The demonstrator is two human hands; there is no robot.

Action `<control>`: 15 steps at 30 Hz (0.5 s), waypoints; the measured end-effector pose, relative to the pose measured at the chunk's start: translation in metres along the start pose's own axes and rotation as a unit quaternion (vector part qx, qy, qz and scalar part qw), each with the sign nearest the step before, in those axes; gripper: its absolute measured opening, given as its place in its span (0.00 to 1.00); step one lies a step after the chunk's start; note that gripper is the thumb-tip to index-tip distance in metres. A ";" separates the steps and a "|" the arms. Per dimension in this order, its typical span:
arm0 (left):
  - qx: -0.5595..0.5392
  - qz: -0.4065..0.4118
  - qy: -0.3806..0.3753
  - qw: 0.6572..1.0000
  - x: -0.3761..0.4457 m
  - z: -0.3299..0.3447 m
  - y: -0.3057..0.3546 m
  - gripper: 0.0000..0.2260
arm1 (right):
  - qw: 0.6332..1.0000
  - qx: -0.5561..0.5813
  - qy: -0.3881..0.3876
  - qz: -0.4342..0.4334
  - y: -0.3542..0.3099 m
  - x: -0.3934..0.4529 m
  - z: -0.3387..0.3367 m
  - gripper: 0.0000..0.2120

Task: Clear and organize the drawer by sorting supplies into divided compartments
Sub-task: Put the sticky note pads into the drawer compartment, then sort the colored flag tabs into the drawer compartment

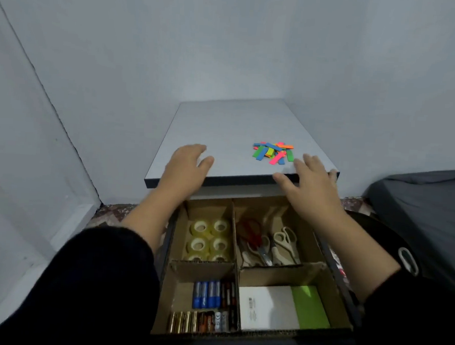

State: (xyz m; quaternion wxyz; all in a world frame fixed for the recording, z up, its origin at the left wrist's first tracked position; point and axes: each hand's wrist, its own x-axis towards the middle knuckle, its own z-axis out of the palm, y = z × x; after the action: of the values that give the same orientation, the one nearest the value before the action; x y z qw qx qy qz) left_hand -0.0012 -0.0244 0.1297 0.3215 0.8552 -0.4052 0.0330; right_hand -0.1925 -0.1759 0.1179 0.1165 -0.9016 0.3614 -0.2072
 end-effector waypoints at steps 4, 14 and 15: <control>0.192 -0.059 -0.160 0.967 0.039 0.008 -0.024 0.33 | 0.983 -0.123 -0.113 0.080 0.013 0.057 0.005 0.55; 0.223 -0.057 -0.138 0.963 0.081 0.027 -0.031 0.35 | 0.972 -0.161 -0.168 0.024 -0.017 0.128 0.038 0.64; 0.223 -0.059 -0.136 0.963 0.085 0.028 -0.031 0.35 | 0.973 -0.161 -0.166 0.017 -0.022 0.134 0.041 0.64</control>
State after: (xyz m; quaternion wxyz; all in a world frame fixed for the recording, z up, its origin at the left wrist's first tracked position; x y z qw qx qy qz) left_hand 0.0721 -0.0827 0.1180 0.0653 0.9240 -0.3765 -0.0132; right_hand -0.0733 -0.2515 0.1279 0.0316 -0.9241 0.3808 0.0087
